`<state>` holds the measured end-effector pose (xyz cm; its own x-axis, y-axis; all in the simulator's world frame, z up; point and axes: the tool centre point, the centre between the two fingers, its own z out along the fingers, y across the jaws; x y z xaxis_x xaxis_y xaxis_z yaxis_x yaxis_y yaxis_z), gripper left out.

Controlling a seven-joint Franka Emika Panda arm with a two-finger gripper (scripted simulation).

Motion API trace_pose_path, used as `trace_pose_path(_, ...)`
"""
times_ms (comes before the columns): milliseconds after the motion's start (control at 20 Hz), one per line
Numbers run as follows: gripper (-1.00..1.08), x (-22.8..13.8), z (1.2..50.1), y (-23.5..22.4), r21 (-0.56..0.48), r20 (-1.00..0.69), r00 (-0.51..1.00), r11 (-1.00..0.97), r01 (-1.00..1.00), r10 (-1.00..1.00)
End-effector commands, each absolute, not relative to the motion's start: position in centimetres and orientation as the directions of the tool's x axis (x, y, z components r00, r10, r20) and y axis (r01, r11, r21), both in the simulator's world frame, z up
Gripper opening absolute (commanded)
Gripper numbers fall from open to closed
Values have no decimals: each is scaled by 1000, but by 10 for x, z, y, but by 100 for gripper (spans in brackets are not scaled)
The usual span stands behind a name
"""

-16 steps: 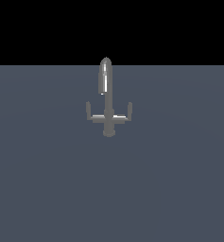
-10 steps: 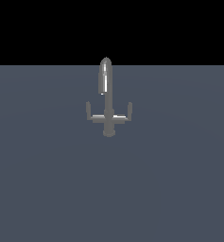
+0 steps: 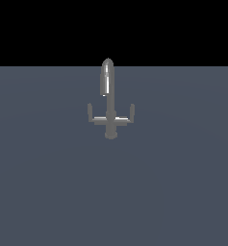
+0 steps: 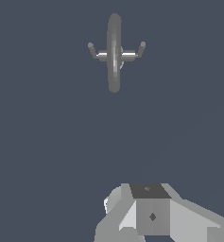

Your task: Turn on the faucet by rotating a designated handle.

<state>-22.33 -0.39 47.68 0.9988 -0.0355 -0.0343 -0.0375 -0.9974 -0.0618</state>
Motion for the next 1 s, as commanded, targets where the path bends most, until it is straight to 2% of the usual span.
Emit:
trace_pose_path(0,-100,-211,472,-9,-99,-50,997,-993,-57,-52)
trace_pose_path(950,-100,-103,409,-60,-441,-232,959,-861,-255,-166)
